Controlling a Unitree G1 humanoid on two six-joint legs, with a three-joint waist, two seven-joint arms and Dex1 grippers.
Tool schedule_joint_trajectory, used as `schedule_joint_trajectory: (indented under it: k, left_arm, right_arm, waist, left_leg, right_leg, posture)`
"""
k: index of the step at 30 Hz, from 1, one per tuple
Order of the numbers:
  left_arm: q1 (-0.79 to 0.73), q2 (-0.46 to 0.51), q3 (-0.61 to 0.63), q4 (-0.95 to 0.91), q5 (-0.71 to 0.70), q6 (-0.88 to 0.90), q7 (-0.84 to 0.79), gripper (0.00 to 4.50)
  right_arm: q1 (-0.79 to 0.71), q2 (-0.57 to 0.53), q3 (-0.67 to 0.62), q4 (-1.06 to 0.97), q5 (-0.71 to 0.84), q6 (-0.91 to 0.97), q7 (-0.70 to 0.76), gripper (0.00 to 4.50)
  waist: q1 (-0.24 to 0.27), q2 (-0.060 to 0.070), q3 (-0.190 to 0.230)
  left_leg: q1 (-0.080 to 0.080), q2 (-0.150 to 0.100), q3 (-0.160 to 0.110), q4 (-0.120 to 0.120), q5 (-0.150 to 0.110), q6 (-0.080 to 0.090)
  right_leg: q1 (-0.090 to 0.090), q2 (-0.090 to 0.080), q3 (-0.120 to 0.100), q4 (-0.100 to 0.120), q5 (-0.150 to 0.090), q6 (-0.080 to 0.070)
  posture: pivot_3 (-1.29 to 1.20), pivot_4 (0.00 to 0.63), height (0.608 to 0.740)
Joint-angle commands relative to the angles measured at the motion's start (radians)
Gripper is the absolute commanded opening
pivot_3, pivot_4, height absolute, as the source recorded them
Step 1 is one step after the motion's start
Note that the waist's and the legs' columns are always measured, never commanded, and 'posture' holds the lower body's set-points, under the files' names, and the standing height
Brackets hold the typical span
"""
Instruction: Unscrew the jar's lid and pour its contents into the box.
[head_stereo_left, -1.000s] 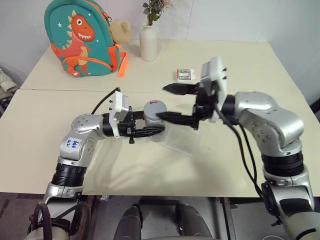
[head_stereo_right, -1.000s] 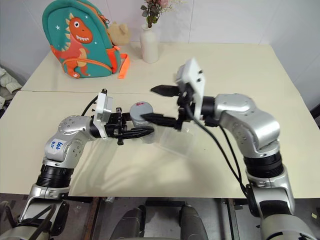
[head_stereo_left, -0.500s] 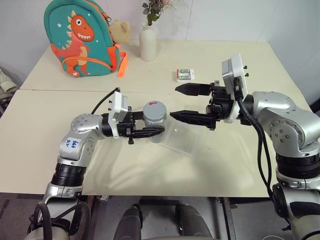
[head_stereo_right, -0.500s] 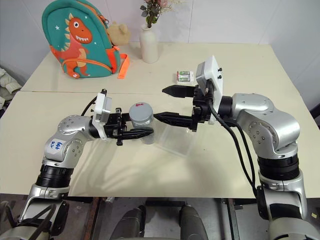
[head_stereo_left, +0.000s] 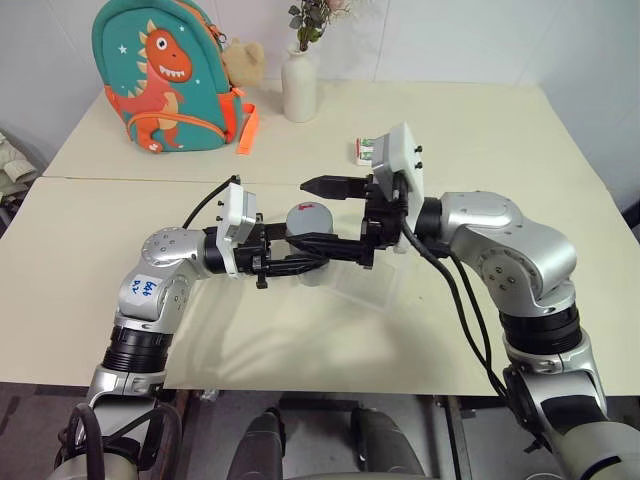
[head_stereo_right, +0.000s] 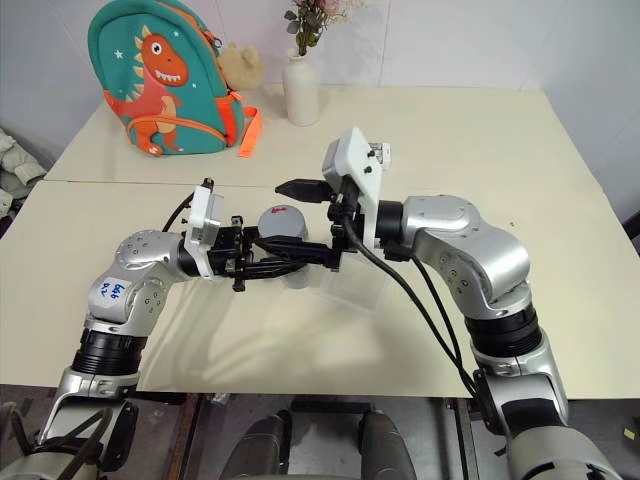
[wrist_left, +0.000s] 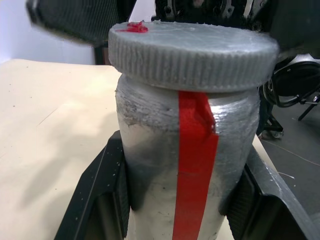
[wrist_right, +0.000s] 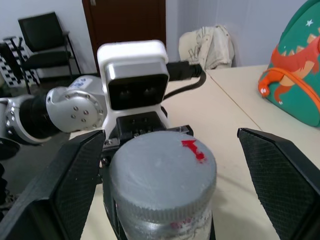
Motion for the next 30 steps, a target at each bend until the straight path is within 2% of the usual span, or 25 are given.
schedule_joint_trajectory:
  k: [1, 16, 30]
  left_arm:
    - [-0.017, -0.001, 0.006, -0.042, -0.018, -0.002, -0.001, 1.97]
    - [-0.024, -0.005, 0.005, -0.032, -0.017, -0.011, -0.002, 1.97]
    - [-0.020, -0.004, 0.006, -0.034, -0.018, -0.013, -0.003, 1.97]
  right_arm:
    - [-0.035, 0.010, -0.001, -0.006, -0.022, -0.033, 0.005, 4.44]
    - [-0.020, -0.081, -0.073, 0.026, -0.047, -0.049, 0.048, 4.44]
    - [-0.004, -0.157, -0.112, 0.040, 0.004, -0.039, 0.118, 4.44]
  waist:
    - [-0.002, 0.000, 0.000]
    - [-0.001, 0.000, 0.000]
    - [-0.001, 0.000, 0.000]
  left_leg:
    - [0.000, 0.000, 0.000, 0.000, 0.000, 0.000]
    - [0.000, 0.000, 0.000, 0.000, 0.000, 0.000]
    - [0.000, 0.000, 0.000, 0.000, 0.000, 0.000]
  right_leg:
    - [0.000, 0.000, 0.000, 0.000, 0.000, 0.000]
    - [0.000, 0.000, 0.000, 0.000, 0.000, 0.000]
    - [0.000, 0.000, 0.000, 0.000, 0.000, 0.000]
  posture:
    - [0.00, 0.150, 0.740]
    - [0.00, 0.150, 0.740]
    - [0.00, 0.150, 0.740]
